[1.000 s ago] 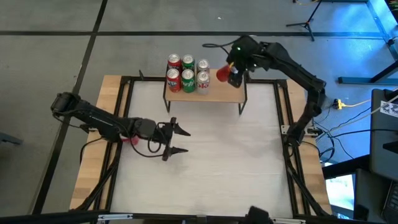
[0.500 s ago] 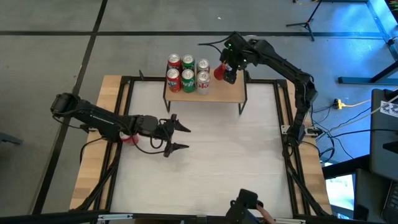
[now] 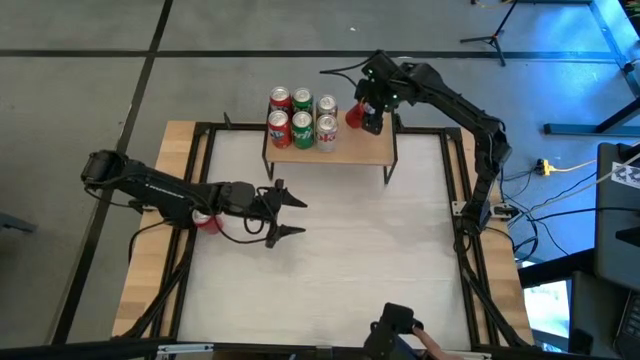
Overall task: Place canned beverage on shelf
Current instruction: Put the bottom red black soda can on the shelf
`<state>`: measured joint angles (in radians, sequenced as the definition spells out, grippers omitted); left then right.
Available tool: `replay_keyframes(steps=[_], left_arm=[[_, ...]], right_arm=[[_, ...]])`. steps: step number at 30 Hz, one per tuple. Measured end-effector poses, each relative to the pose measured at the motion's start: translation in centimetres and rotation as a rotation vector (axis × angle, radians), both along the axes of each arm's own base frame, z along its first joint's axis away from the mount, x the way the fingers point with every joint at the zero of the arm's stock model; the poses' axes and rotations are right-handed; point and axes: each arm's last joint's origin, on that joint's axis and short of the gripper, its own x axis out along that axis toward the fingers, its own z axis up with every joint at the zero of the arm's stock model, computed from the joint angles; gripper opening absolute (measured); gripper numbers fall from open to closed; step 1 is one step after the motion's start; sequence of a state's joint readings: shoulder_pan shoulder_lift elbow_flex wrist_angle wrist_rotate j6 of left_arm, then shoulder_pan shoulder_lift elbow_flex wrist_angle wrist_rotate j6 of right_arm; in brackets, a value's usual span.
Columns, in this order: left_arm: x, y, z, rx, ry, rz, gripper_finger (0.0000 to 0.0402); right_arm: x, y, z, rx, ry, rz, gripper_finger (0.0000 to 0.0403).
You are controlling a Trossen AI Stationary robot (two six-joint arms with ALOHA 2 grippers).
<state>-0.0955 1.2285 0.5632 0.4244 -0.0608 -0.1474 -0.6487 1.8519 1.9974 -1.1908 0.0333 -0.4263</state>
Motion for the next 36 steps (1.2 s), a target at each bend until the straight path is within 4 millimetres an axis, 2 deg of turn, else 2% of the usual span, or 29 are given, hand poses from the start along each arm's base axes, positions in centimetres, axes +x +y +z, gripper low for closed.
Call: replay_keyframes(steps=[19, 23, 32, 36], left_arm=[[0.0, 0.0, 0.0, 0.000, -0.001, 0.002, 0.0332], [0.0, 0.0, 0.0, 0.000, -0.001, 0.002, 0.0332], [0.0, 0.0, 0.0, 0.000, -0.002, 0.002, 0.0332], [0.0, 0.0, 0.0, 0.000, -0.002, 0.002, 0.0332]], right_arm=[[0.2, -0.2, -0.6, -0.006, -0.005, 0.003, 0.0319], [0.2, -0.1, -0.6, -0.001, 0.001, 0.003, 0.0303], [-1.0, 0.7, 1.3, 0.024, 0.051, -0.035, 0.0293], [-1.3, 0.9, 1.4, 0.048, 0.074, -0.045, 0.0293]])
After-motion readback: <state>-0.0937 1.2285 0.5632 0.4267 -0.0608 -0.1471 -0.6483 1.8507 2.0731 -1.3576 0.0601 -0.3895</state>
